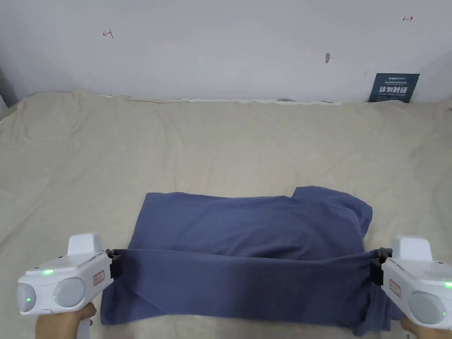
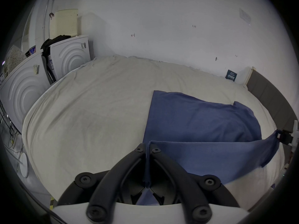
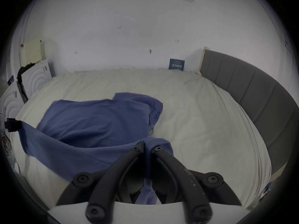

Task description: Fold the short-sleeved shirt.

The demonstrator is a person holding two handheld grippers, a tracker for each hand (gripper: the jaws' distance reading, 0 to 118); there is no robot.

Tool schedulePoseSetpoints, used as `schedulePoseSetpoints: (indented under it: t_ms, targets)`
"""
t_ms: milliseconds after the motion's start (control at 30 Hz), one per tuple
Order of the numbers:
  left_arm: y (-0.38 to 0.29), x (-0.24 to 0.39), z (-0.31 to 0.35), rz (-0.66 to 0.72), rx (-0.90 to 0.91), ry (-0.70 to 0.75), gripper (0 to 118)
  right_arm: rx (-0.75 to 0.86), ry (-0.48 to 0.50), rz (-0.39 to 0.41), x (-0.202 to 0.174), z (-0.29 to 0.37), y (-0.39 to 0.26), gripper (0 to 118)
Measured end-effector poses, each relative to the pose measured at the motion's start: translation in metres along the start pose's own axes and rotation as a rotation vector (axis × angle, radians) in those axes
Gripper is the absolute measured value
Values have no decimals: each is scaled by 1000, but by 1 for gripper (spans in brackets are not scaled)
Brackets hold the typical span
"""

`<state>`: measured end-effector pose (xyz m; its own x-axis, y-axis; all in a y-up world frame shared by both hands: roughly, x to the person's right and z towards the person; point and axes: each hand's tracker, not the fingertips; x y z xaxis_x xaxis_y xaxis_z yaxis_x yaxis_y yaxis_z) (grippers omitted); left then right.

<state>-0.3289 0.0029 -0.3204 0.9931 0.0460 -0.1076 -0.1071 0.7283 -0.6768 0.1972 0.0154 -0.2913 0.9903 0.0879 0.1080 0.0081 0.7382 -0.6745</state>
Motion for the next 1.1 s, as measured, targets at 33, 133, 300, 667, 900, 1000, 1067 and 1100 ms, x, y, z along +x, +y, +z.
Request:
schedulePoseSetpoints:
  t_ms: [33, 133, 300, 667, 900, 1000, 1067, 1100]
  targets:
    - [3, 3, -14, 1, -28, 5, 3, -19, -2, 0, -1, -14, 3, 10]
    - [8, 10, -52, -48, -104, 23, 3, -102, -5, 2, -2, -52, 6, 10]
    - [-1, 17, -93, -84, -225, 53, 3, -244, -6, -80, 1, -108, -6, 10]
    - [28, 13, -21, 52, 13, -14, 117, -42, -2, -99, 0, -32, 15, 84]
    - [49, 42, 103, -58, 387, -73, 115, 352, -7, 3, 5, 104, 42, 100]
    - [49, 58, 146, -97, 497, -63, 112, 477, -16, 21, 2, 157, 42, 101]
    - [46, 65, 170, -108, 539, -107, 106, 542, -27, 9, -1, 181, 38, 101]
    - [44, 69, 178, -115, 551, -138, 104, 570, -27, 7, -2, 193, 35, 101]
